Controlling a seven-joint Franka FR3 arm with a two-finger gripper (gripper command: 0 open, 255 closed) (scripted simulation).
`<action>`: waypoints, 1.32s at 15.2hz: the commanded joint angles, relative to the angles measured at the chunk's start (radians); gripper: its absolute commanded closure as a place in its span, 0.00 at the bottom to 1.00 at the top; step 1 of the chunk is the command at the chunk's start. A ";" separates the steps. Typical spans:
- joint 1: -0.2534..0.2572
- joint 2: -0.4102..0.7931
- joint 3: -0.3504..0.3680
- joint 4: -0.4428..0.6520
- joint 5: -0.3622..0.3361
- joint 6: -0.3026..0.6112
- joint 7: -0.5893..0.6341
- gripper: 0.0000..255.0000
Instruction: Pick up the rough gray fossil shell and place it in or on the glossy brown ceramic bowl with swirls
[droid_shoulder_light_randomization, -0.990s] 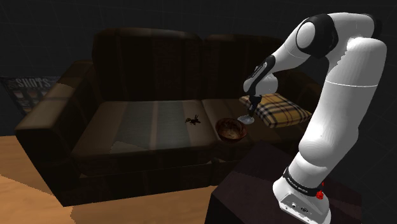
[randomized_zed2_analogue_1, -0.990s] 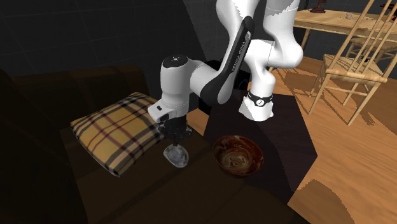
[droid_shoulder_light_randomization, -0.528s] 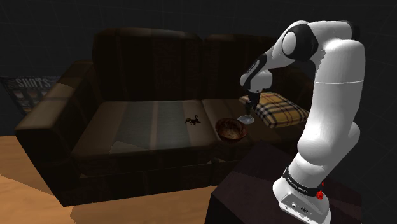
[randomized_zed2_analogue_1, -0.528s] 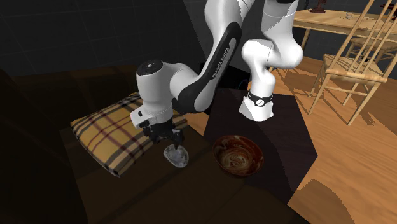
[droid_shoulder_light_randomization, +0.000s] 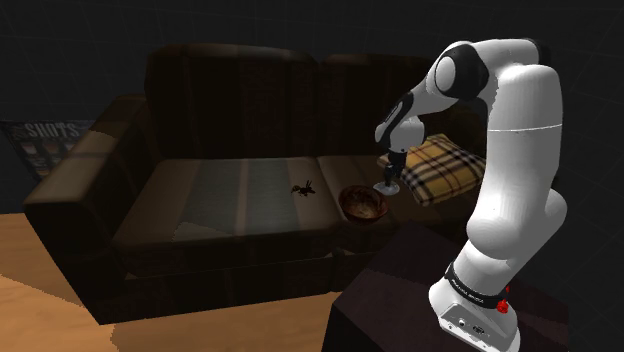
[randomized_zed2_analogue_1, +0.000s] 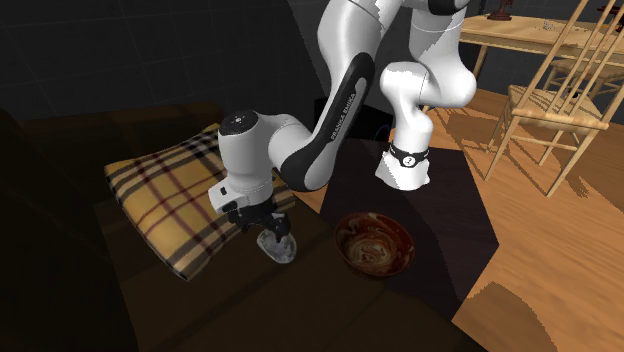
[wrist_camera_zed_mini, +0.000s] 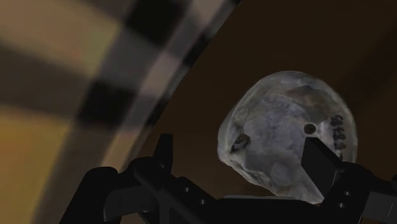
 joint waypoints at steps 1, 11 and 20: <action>-0.004 0.005 -0.002 -0.002 0.001 0.002 -0.001 0.00; -0.003 -0.001 -0.004 -0.006 -0.002 0.001 0.000 1.00; 0.015 -0.053 -0.026 -0.004 -0.034 -0.051 0.019 1.00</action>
